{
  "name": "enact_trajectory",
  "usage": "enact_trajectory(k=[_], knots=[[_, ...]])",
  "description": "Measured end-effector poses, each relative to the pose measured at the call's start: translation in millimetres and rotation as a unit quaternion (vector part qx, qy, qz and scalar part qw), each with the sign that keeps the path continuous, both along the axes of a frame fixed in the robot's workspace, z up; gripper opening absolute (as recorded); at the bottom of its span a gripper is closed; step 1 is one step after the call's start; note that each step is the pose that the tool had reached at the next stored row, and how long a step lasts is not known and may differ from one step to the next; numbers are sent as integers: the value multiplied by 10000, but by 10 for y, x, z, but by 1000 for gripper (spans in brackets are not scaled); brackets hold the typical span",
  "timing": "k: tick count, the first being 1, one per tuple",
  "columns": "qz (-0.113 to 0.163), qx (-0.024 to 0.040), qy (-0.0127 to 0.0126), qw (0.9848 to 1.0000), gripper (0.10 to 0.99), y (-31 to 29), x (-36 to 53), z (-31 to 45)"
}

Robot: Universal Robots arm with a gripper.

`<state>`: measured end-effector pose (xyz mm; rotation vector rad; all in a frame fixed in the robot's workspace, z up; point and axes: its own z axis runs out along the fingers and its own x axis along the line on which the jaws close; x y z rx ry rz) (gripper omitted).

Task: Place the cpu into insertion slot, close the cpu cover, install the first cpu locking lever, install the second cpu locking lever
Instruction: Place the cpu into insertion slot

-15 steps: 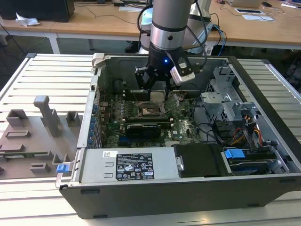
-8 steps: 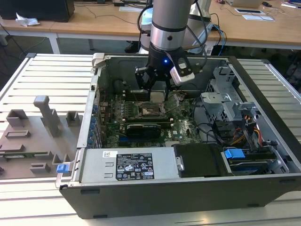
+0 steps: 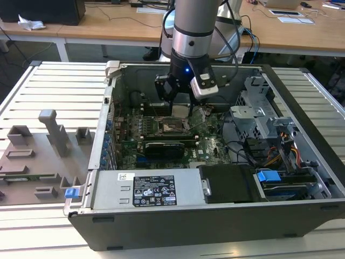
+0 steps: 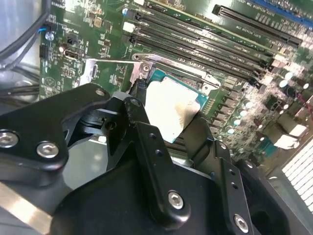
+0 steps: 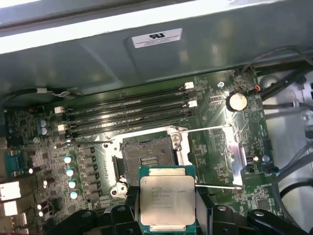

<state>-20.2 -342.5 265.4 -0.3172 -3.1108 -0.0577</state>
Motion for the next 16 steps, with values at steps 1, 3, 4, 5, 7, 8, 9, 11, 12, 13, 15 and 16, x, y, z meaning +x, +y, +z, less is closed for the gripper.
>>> enact_trajectory(k=[1, 3, 4, 5, 7, 8, 9, 11, 12, 13, 15, 16], knots=[[-93, -1, 0, 10000, 541, 0, 0, 0], [-234, -2, 0, 9997, 541, 0, 0, -1], [-301, -3, 0, 9995, 541, 0, 0, -1], [-355, -3, 0, 9994, 541, 0, 0, -2], [-611, -8, 0, 9981, 541, 0, 0, -4], [-658, -8, 0, 9978, 541, 0, 0, -4], [-778, -11, 0, 9970, 541, 0, 0, -6], [-925, -13, 0, 9957, 541, 0, 0, -7], [-981, -14, 0, 9952, 541, 0, 0, -8], [-1074, -16, 0, 9942, 541, 0, 0, -8], [-1168, -18, 0, 9932, 541, 0, 0, -9], [-1259, -21, -1, 9920, 541, 0, 0, -10]])
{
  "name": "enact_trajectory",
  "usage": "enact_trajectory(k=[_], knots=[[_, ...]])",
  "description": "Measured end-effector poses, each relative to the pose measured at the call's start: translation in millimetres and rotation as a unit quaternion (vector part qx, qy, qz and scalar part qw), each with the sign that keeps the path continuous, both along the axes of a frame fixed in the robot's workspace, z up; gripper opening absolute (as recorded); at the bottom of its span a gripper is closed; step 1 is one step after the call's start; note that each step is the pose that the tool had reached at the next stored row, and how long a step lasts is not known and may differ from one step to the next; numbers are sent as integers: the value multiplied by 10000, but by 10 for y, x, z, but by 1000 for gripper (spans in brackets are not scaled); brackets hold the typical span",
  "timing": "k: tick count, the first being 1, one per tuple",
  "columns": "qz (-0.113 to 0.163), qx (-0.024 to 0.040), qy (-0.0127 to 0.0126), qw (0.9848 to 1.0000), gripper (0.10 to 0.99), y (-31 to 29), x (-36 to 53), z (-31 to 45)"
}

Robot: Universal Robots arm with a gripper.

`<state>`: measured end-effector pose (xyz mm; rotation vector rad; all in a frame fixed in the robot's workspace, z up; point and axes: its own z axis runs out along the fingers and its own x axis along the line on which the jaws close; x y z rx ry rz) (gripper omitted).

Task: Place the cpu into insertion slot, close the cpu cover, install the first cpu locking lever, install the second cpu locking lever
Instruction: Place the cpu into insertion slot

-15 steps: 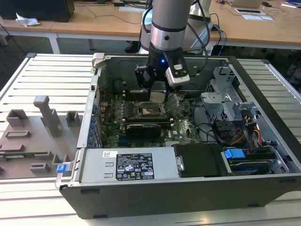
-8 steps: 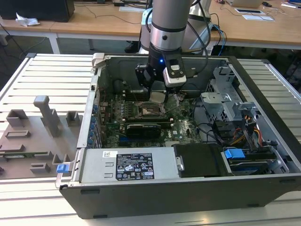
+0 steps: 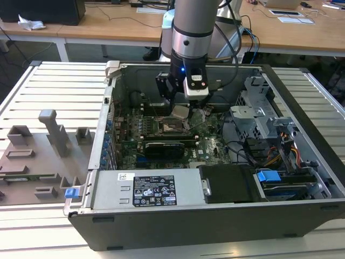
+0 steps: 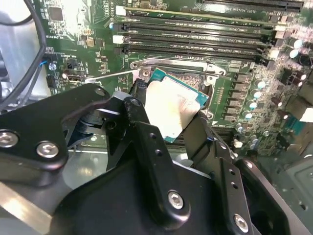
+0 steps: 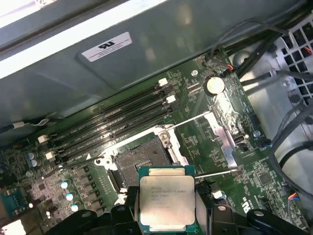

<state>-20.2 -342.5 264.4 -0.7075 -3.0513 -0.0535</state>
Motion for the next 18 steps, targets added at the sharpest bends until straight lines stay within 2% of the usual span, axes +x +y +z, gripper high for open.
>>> enact_trajectory(k=[3, 7, 10, 14, 18], knots=[[-182, -6, 0, 9998, 541, 0, 0, -2], [-478, -16, 0, 9989, 541, 0, 0, -3], [-787, -27, 0, 9969, 541, 0, 0, -5], [-1036, -37, 0, 9946, 541, 0, 0, -7], [-1309, -48, -1, 9914, 541, 0, 0, -9]])
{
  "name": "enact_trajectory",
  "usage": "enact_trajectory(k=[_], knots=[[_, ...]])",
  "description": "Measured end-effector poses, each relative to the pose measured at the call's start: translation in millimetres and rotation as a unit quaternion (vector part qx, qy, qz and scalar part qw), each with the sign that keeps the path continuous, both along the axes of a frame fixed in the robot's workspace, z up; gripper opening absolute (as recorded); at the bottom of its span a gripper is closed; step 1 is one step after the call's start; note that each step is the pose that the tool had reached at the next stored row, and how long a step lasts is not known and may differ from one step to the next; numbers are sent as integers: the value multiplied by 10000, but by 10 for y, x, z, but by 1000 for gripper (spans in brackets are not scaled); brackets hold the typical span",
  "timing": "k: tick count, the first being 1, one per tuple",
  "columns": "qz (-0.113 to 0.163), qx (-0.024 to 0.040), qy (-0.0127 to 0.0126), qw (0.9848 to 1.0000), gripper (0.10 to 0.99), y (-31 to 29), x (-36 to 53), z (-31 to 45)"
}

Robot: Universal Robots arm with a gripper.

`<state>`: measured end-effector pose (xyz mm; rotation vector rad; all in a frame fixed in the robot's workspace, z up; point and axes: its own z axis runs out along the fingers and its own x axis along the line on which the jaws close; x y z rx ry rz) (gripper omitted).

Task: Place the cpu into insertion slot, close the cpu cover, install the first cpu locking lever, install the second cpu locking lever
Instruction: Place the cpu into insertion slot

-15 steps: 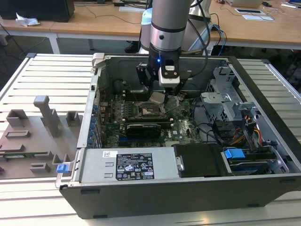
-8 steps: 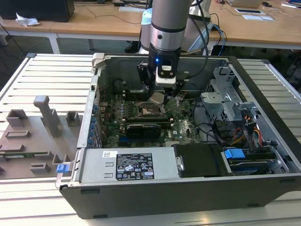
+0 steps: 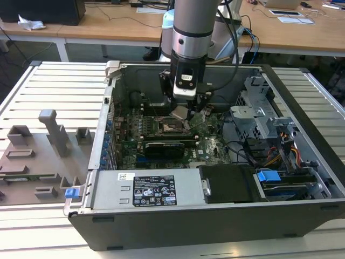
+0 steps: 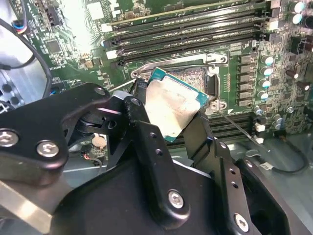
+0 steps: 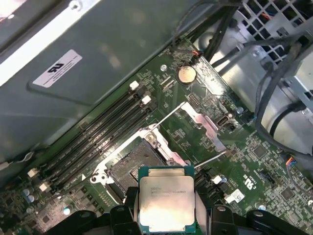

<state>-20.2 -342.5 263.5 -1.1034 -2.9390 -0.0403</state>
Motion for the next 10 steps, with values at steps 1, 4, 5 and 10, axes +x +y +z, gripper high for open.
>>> enact_trajectory(k=[1, 4, 5, 10], knots=[[-48, -2, 0, 10000, 541, 0, 0, 0], [-335, -15, 0, 9994, 541, 0, 0, -2], [-379, -17, 0, 9993, 541, 0, 0, -2], [-676, -29, 0, 9977, 541, 0, 0, -4]])
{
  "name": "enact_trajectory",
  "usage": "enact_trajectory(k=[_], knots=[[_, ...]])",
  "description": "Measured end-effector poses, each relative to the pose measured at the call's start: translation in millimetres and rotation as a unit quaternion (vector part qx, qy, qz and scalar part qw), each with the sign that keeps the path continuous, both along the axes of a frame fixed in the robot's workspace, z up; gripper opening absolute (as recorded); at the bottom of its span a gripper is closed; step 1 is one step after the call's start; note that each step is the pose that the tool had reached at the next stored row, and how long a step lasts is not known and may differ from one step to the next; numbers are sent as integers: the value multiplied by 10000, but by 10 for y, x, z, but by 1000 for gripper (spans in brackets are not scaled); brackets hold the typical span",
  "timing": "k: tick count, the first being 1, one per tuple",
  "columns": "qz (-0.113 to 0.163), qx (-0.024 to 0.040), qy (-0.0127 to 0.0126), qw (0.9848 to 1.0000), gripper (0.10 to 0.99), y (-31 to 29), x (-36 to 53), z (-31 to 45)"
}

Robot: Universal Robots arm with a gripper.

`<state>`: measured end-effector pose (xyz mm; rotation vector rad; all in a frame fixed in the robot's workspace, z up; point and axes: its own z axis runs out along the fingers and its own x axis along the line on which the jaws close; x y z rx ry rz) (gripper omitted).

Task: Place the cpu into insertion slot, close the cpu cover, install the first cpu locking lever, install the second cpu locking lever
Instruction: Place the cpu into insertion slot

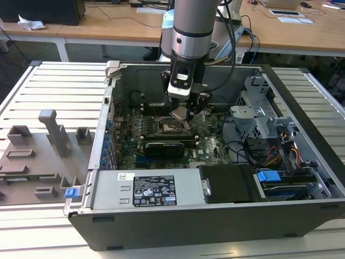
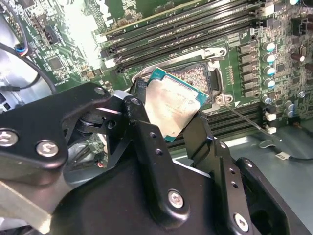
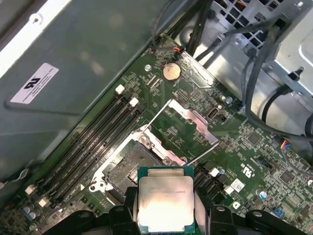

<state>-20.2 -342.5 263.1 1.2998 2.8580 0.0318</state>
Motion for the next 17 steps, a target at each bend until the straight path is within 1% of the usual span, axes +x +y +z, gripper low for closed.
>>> enact_trajectory(k=[3, 4, 8, 10, 13, 15, 17], knots=[[-147, -7, 0, 9999, 541, 0, 0, -1], [-237, -11, 0, 9997, 541, 0, 0, -1], [-539, -26, 0, 9985, 541, 0, 0, -3], [-707, -35, 0, 9975, 541, 0, 1, -4], [-844, -42, 0, 9964, 541, 0, 1, -5], [-1050, -55, -1, 9945, 541, 0, 1, -6], [-1142, -60, 0, 9934, 541, 0, 1, -7]])
